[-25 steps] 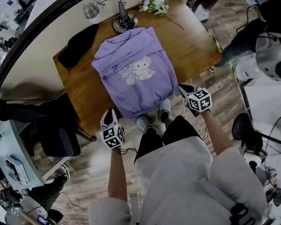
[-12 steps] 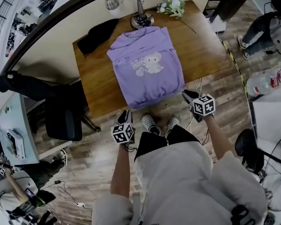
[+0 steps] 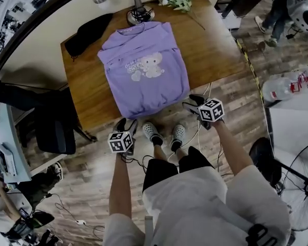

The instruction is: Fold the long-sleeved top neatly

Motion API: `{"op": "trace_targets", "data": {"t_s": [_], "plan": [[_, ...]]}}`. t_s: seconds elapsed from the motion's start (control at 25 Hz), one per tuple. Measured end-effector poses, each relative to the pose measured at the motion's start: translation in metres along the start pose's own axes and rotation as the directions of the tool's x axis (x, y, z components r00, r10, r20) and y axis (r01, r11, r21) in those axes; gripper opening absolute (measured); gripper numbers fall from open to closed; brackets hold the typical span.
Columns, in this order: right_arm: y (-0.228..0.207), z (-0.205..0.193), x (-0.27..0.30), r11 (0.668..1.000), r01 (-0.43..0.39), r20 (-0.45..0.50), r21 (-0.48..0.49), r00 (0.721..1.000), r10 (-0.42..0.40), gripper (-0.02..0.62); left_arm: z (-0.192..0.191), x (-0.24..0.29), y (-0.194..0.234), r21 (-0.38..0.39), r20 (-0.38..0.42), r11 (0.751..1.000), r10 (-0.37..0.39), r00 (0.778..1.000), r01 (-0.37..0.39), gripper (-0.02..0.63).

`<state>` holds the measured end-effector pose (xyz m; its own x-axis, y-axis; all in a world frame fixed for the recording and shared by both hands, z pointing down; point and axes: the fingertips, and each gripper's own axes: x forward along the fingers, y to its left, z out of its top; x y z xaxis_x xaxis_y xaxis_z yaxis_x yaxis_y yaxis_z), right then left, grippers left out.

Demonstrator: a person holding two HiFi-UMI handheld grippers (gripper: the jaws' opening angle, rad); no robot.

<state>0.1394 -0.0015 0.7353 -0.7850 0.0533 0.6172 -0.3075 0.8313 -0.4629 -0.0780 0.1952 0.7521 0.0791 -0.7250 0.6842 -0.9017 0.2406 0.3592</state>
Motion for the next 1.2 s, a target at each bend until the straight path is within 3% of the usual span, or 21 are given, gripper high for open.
{"op": "trace_targets", "data": {"t_s": [0.12,0.24,0.36,0.4,0.48,0.56,0.72,0.96,1.2], "plan": [[0.0,-0.003,0.019,0.999,-0.046,-0.017,-0.029,0.999,0.045,0.314,0.003,0.01,-0.002,-0.006,0.005,0.999,-0.031,0.999,0.031,0.266],[-0.004,-0.011,0.035,0.993,-0.076,-0.07,-0.091,0.995,0.07,0.379,0.004,0.02,-0.001,-0.022,0.001,1.0,-0.009,1.0,0.009,0.265],[-0.004,-0.004,0.045,0.987,-0.109,-0.054,-0.12,0.993,0.103,0.376,0.009,0.025,-0.001,-0.02,0.025,1.0,-0.001,1.0,0.001,0.264],[-0.003,0.0,0.047,0.986,-0.121,-0.035,-0.117,0.992,0.117,0.351,0.01,0.024,-0.001,-0.014,0.036,1.0,0.003,0.999,-0.003,0.256],[0.0,0.005,0.046,0.984,-0.136,-0.006,-0.112,0.991,0.137,0.23,0.01,0.02,-0.001,0.0,0.058,1.0,0.016,0.998,-0.016,0.149],[0.003,0.005,0.039,0.983,-0.154,0.006,-0.104,0.988,0.156,0.124,0.009,0.015,-0.004,0.01,0.07,1.0,0.027,0.997,-0.027,0.129],[0.008,0.002,0.017,0.98,-0.195,0.049,-0.047,0.979,0.197,0.114,0.007,0.0,-0.014,-0.004,0.109,1.0,0.027,0.994,-0.027,0.079],[0.021,0.014,-0.018,0.951,-0.294,0.156,0.096,0.948,0.277,0.098,0.019,-0.027,-0.033,-0.038,0.186,0.999,0.017,0.982,-0.01,0.066],[0.042,0.024,-0.059,0.947,-0.311,0.192,0.084,0.937,0.291,0.083,0.023,-0.064,-0.065,-0.025,0.218,0.999,0.029,0.976,-0.024,0.064]]}}
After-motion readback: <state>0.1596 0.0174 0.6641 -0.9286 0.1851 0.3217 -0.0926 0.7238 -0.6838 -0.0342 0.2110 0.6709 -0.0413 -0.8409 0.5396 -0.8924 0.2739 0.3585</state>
